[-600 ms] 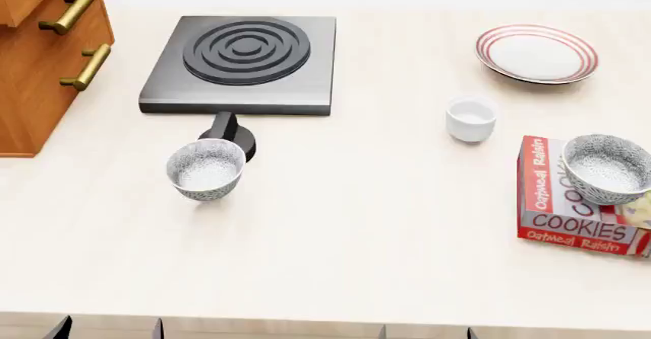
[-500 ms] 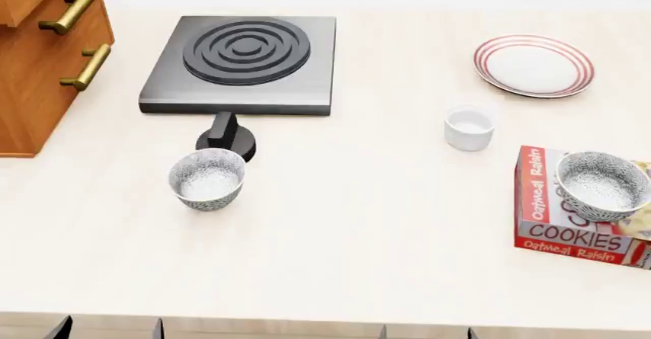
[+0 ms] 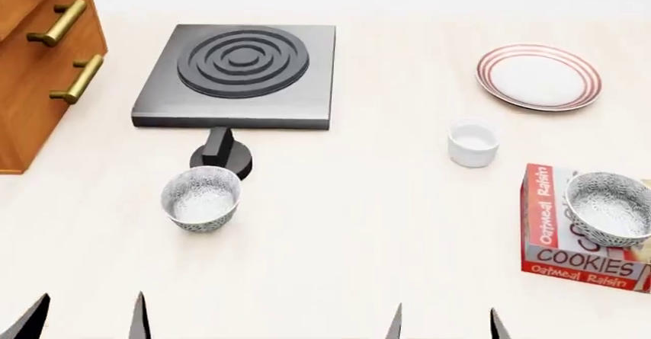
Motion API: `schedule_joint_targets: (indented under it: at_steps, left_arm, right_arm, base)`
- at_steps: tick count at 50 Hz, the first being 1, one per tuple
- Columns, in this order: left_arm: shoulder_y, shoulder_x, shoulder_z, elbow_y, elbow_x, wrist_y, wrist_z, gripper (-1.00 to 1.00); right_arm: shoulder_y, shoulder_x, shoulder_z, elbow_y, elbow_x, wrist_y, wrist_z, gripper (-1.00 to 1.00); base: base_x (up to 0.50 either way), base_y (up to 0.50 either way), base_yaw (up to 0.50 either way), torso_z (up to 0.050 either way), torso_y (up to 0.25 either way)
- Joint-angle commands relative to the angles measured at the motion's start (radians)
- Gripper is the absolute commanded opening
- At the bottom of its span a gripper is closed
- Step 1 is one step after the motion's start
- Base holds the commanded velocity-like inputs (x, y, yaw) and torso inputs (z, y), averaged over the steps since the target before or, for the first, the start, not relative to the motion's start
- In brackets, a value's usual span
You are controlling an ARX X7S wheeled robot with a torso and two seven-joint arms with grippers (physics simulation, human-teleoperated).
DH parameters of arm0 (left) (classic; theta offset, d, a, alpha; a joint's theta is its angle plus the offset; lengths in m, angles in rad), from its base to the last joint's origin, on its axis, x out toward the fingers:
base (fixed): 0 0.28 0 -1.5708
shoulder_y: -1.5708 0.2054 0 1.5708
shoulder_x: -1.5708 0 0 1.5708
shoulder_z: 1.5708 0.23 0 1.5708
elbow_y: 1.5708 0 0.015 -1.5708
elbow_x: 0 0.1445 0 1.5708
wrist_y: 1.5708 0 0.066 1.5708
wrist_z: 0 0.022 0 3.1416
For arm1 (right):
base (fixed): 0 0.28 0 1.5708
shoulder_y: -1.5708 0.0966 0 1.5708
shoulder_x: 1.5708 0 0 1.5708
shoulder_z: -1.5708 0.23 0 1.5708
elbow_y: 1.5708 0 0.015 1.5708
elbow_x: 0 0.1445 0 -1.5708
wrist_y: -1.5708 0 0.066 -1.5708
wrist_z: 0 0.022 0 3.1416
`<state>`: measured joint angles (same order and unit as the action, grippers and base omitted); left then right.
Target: Pick the akita bowl on the cookies box and place it on the plate.
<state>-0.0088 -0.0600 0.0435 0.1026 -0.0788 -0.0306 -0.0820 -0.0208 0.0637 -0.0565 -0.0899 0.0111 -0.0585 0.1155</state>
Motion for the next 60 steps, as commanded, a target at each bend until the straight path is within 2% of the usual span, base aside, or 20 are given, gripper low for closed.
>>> schedule_joint_targets:
  at_steps: [1, 10, 17, 60]
  left_arm:
    - [-0.003, -0.035, -0.012, 0.225, -0.056, -0.087, -0.033, 1.00]
    - [0.009, -0.079, -0.016, 0.436, -0.118, -0.217, -0.032, 1.00]
    - [0.007, -0.088, -0.027, 0.477, -0.151, -0.232, -0.035, 1.00]
    - [0.001, -0.126, -0.004, 0.464, -0.171, -0.223, -0.066, 1.00]
  right_arm:
    - [-0.020, 0.030, 0.015, -0.208, 0.016, 0.050, 0.044, 1.00]
    - [-0.028, 0.062, 0.046, -0.435, 0.047, 0.150, 0.066, 1.00]
    - [-0.053, 0.085, 0.060, -0.521, 0.053, 0.155, 0.075, 1.00]
    - [-0.081, 0.133, 0.042, -0.541, 0.069, 0.095, 0.102, 1.00]
  base:
    - [0.50, 0.00, 0.00, 0.000, 0.000]
    - [0.50, 0.00, 0.00, 0.000, 0.000]
    - [0.50, 0.00, 0.00, 0.000, 0.000]
    - [0.49, 0.00, 0.00, 0.000, 0.000]
